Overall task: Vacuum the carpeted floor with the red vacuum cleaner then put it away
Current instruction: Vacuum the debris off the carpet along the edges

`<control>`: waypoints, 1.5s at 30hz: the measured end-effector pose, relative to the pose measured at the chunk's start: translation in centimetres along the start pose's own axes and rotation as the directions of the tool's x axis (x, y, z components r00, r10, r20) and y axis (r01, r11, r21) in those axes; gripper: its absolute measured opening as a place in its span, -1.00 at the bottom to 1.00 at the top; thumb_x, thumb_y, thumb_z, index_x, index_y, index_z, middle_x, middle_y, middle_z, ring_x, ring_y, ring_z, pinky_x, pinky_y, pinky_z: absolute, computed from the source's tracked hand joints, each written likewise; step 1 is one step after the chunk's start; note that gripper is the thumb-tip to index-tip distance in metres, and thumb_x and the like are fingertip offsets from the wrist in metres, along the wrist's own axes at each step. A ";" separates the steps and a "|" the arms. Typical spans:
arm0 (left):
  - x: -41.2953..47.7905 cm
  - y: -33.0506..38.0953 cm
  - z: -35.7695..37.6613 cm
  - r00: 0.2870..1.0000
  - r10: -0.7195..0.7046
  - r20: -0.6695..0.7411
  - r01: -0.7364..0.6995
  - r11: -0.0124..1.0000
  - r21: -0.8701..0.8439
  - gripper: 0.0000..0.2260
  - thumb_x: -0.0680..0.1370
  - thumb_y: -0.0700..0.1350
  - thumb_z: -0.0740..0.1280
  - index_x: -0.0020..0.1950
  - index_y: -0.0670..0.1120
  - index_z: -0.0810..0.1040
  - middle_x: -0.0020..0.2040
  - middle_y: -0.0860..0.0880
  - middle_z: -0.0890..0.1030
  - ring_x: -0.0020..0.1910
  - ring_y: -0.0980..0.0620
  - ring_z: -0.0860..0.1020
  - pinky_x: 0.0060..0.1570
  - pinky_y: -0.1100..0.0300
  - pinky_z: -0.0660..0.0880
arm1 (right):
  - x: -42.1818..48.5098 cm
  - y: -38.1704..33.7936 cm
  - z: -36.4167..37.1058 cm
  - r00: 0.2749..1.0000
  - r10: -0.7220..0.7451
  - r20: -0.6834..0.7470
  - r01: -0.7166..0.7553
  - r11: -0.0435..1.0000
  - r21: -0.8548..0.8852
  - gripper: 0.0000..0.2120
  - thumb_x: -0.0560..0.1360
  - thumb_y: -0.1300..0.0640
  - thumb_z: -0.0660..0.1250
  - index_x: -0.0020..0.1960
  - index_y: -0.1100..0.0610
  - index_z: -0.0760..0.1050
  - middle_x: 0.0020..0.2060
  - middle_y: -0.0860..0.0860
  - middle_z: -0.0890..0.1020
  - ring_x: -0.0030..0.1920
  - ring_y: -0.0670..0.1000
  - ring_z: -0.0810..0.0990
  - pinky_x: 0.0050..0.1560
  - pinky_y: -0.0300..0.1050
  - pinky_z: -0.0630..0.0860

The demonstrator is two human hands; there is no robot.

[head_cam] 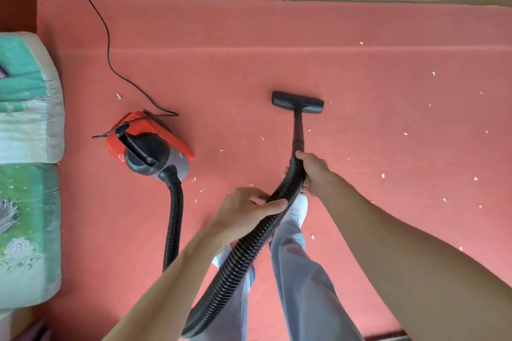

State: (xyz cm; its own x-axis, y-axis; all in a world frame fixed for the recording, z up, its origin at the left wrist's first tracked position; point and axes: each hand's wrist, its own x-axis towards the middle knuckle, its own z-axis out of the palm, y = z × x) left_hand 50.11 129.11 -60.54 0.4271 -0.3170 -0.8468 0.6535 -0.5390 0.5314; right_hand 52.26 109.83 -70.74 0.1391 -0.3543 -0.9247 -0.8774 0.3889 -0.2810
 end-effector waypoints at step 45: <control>-0.6 7.2 -4.5 0.970 -0.035 0.240 0.025 0.999 0.046 -0.64 0.31 0.11 0.57 -0.03 -0.10 0.74 -0.11 -0.26 0.72 -0.25 -0.13 0.64 -0.20 0.08 0.63 | -4.7 1.3 -4.1 0.981 0.191 -0.021 -0.165 0.894 0.417 -0.79 0.50 0.07 0.36 0.04 0.19 0.49 -0.23 0.14 0.55 -0.39 0.04 0.50 -0.49 -0.25 0.44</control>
State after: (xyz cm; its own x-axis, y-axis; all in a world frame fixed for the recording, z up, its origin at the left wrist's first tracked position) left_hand 57.30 128.93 -56.09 0.2415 -0.4756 -0.8459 0.6348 -0.5819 0.5084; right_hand 48.58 108.53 -65.74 -0.0407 -0.2913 -0.9558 -0.6160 0.7605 -0.2056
